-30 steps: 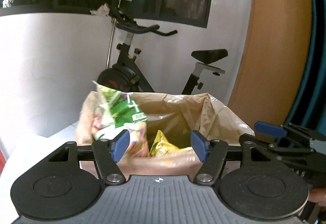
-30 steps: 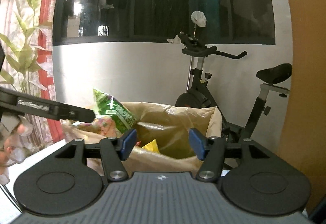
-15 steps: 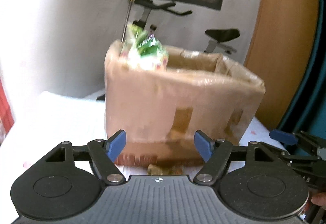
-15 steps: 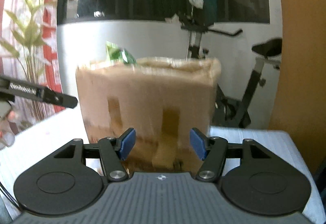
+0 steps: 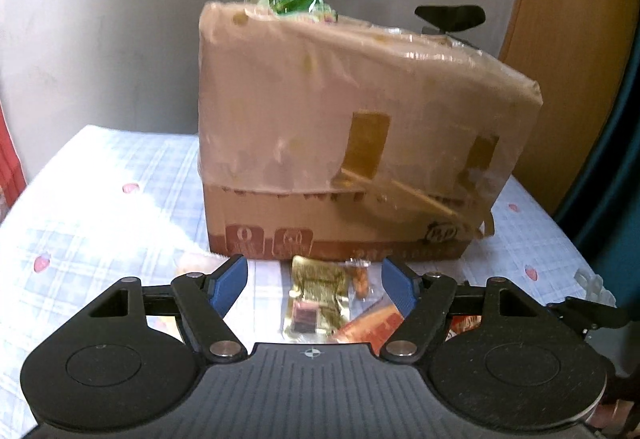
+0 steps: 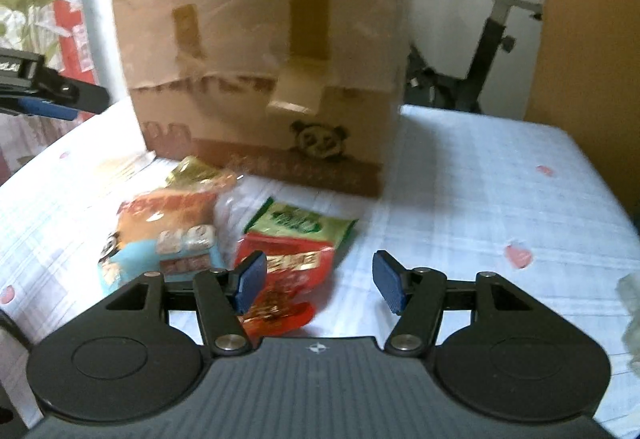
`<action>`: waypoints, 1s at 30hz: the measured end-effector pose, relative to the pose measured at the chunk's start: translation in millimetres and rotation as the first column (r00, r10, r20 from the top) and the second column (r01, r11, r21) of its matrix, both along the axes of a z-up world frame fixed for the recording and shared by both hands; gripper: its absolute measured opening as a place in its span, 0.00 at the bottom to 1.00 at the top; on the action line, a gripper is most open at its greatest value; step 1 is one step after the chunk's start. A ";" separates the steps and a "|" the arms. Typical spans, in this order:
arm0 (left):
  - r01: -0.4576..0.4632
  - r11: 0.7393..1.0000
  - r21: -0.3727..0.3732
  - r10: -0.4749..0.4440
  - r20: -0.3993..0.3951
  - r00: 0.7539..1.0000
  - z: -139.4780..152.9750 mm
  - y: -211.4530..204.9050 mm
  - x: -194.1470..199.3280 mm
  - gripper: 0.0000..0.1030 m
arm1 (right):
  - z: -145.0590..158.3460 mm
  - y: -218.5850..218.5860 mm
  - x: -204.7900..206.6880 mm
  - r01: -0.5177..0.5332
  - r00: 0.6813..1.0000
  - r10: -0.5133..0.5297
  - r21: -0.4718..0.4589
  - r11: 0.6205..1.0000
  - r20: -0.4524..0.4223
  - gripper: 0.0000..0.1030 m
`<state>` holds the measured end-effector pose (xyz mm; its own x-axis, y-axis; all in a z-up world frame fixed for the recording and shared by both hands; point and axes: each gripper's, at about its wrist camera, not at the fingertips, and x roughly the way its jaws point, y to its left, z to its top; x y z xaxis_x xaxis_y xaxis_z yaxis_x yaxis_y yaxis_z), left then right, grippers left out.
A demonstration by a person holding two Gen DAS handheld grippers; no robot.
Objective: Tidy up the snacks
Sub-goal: 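Move both tools back and close the right tool on the red packet, then grasp the panda-printed bread packet with the left tool while the right tool lifts the red packet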
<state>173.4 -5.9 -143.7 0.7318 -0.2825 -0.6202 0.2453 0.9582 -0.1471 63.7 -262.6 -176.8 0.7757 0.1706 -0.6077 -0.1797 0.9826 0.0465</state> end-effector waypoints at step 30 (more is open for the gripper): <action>0.013 0.999 -0.038 -0.020 -0.186 0.982 -60.0 -14.4 -3.5 0.74 | -22.3 18.8 -13.1 -0.147 0.988 0.147 -0.013 0.989 0.052 0.29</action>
<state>169.9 -20.3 -203.7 0.5997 -0.3186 -0.7341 0.2257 0.9474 -0.2268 50.7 -243.9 -199.2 0.7734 0.2798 -0.5688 -0.3241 0.9457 0.0245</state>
